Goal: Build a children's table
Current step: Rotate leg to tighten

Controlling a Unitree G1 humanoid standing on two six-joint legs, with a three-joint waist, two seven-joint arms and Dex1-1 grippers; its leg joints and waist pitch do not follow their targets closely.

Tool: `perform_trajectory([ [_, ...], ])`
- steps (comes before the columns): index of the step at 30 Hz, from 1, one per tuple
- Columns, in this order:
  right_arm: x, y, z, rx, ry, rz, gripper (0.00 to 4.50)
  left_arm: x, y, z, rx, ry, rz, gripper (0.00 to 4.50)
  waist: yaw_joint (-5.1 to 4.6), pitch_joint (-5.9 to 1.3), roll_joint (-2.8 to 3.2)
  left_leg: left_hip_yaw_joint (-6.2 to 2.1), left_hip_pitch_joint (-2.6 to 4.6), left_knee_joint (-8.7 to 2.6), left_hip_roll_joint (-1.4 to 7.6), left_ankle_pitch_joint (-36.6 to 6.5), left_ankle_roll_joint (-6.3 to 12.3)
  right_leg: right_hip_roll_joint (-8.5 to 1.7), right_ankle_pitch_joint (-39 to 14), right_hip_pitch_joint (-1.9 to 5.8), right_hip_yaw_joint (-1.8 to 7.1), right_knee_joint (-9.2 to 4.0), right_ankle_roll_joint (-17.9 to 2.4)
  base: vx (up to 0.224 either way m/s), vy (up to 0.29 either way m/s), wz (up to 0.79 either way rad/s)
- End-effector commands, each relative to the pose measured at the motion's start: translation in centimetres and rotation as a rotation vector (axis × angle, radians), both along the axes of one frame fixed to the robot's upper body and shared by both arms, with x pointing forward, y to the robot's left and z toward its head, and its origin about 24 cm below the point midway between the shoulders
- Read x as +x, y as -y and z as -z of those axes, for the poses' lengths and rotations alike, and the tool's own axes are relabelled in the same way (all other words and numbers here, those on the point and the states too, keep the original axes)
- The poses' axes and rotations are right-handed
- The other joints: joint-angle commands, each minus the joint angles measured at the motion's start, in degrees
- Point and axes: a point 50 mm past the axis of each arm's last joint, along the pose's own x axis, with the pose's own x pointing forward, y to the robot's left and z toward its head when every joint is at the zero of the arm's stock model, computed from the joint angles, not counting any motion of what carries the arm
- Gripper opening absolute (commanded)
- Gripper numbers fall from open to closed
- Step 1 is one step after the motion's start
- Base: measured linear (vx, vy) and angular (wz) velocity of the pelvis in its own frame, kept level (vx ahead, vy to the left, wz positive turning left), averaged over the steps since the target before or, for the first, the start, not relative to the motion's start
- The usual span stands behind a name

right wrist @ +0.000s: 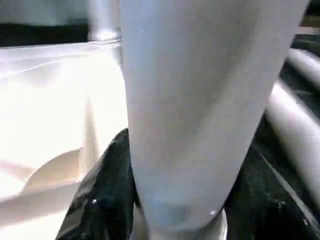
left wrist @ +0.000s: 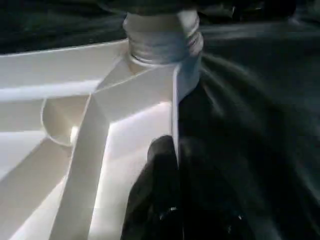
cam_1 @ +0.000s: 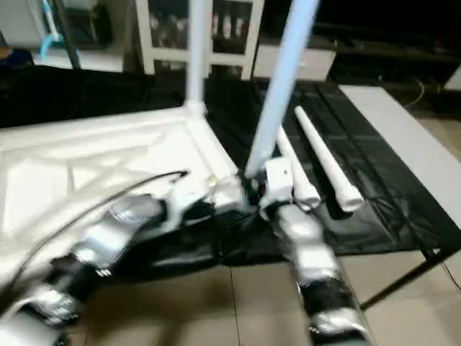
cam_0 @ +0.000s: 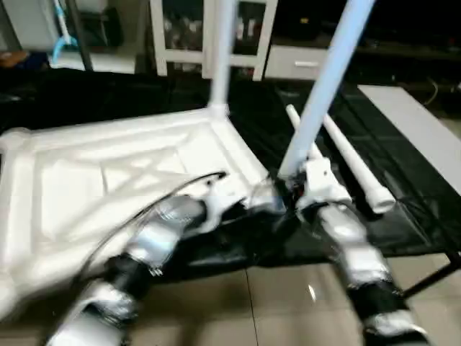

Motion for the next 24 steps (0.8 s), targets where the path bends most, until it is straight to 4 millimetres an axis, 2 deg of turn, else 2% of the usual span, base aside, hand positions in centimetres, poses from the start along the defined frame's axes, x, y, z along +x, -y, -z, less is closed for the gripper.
perform_trajectory([
  [1,-1.0,3.8,2.6,-0.115,-0.106,0.211,1.91,1.2,-2.5,0.1,0.072,0.040,-0.149,0.00,-0.25,-2.77,0.60,-1.65,0.75,-4.93,1.87,-23.0,-2.62,-2.76,-26.1,0.71,2.19,-5.67,-5.0,0.000,0.000,0.00],
  [2,-0.4,2.2,2.2,-0.117,-0.072,0.154,1.91,1.3,-1.7,0.0,0.068,0.039,-0.126,0.00,-0.18,-2.90,0.76,-1.61,0.64,-4.96,2.01,-22.1,-2.25,-2.81,-23.7,0.79,2.23,-5.44,-5.5,0.000,0.000,0.00],
  [7,0.2,1.1,1.0,-0.042,0.005,0.069,1.91,1.2,-1.7,0.1,0.084,0.038,-0.107,0.00,-0.09,-3.13,0.84,-1.33,0.05,-4.90,2.20,-18.0,-0.98,-2.65,-15.0,1.48,2.35,-4.46,-7.9,0.000,0.000,0.00],
  [8,0.2,0.2,0.1,0.013,0.058,-0.049,2.26,1.0,-2.2,0.4,0.103,0.038,-0.095,0.00,-0.05,-3.18,1.04,-1.19,0.09,-4.82,2.17,-17.2,-0.38,-2.58,-13.1,1.61,2.37,-4.28,-8.9,0.000,0.000,0.00],
  [9,0.2,0.2,0.1,0.013,0.058,-0.049,2.47,1.0,-2.2,0.4,0.103,0.038,-0.095,0.00,-0.05,-3.24,0.96,-1.17,0.02,-4.77,2.18,-16.8,-0.04,-2.60,-12.3,1.78,2.36,-4.16,-9.2,0.000,0.000,0.00],
  [12,-0.3,-0.2,-0.9,0.076,0.104,-0.193,2.79,0.2,-2.3,0.7,0.104,0.042,0.040,0.00,0.14,-3.27,0.99,-1.18,-0.35,-4.72,2.18,-14.1,1.77,-2.68,-9.4,2.27,2.36,-3.86,-10.3,0.000,0.000,0.00],
  [13,-0.5,0.1,-1.3,0.048,0.125,-0.238,2.79,-0.4,-2.5,1.0,0.111,0.030,0.117,0.00,0.02,-3.21,0.92,-1.28,-0.66,-4.86,2.29,-13.8,1.87,-2.81,-9.5,2.52,2.37,-3.82,-10.2,0.000,0.000,0.00],
  [14,-0.8,0.4,-1.8,0.058,0.136,-0.314,2.94,-1.0,-3.2,1.5,0.128,0.005,0.174,0.00,-0.03,-3.36,0.89,-1.37,-0.65,-4.73,2.41,-11.9,1.97,-2.81,-8.3,2.71,2.33,-3.50,-10.6,0.000,0.000,0.00],
  [15,-0.8,0.4,-1.8,0.067,0.136,-0.324,3.07,-1.1,-3.2,1.5,0.129,0.004,0.182,0.00,-0.14,-3.28,0.94,-1.29,-0.41,-4.72,2.43,-12.2,2.32,-2.69,-8.1,2.57,2.39,-3.58,-11.0,0.000,0.000,0.00],
  [16,-1.0,0.8,-2.1,0.103,0.130,-0.371,3.13,-1.9,-3.4,1.6,0.125,0.000,0.279,0.00,-0.09,-3.20,1.02,-1.17,-0.03,-4.69,2.50,-12.7,2.77,-2.65,-7.9,2.36,2.46,-3.66,-11.9,0.000,0.000,0.00],
  [18,-1.5,1.5,-2.5,0.066,0.131,-0.504,3.24,-3.3,-4.3,2.0,0.143,-0.045,0.419,0.00,0.03,-3.16,1.15,-1.21,-0.02,-4.77,2.72,-13.5,2.80,-2.66,-8.4,2.34,2.44,-3.51,-12.5,0.000,0.000,0.00],
  [19,-1.7,1.8,-2.4,0.032,0.125,-0.561,3.47,-3.8,-4.7,2.1,0.156,-0.061,0.456,0.00,0.19,-3.11,1.28,-1.02,0.28,-4.71,2.82,-13.6,2.29,-2.64,-8.0,2.09,2.50,-3.36,-13.0,0.000,0.000,0.00],
  [20,-2.2,2.3,-2.5,0.004,0.115,-0.638,3.47,-4.3,-5.2,2.2,0.151,-0.107,0.483,0.00,0.35,-3.03,1.43,-0.80,0.61,-4.74,2.87,-14.2,1.86,-2.60,-7.8,1.87,2.57,-3.36,-13.5,0.000,0.000,0.00],
  [21,-2.2,2.3,-2.5,0.004,0.115,-0.638,3.47,-4.3,-5.2,2.2,0.151,-0.107,0.483,0.00,0.52,-2.96,1.42,-0.77,0.73,-4.78,2.90,-14.4,1.71,-2.56,-8.0,1.78,2.59,-3.45,-13.6,0.000,0.000,0.00],
  [22,-2.7,2.8,-2.5,-0.007,0.099,-0.712,3.47,-4.7,-5.5,2.3,0.142,-0.132,0.502,0.00,0.60,-2.76,1.37,-0.61,0.77,-4.91,2.88,-15.4,1.10,-2.49,-9.1,1.58,2.66,-3.54,-13.5,0.000,0.000,0.00],
  [24,-3.5,3.9,-2.4,-0.029,0.071,-0.818,3.47,-5.1,-5.7,2.0,0.114,-0.160,0.522,0.00,1.14,-2.77,1.35,-0.62,0.94,-4.96,2.99,-17.0,0.51,-2.65,-11.1,1.73,2.72,-3.67,-13.0,0.000,0.000,0.00],
])
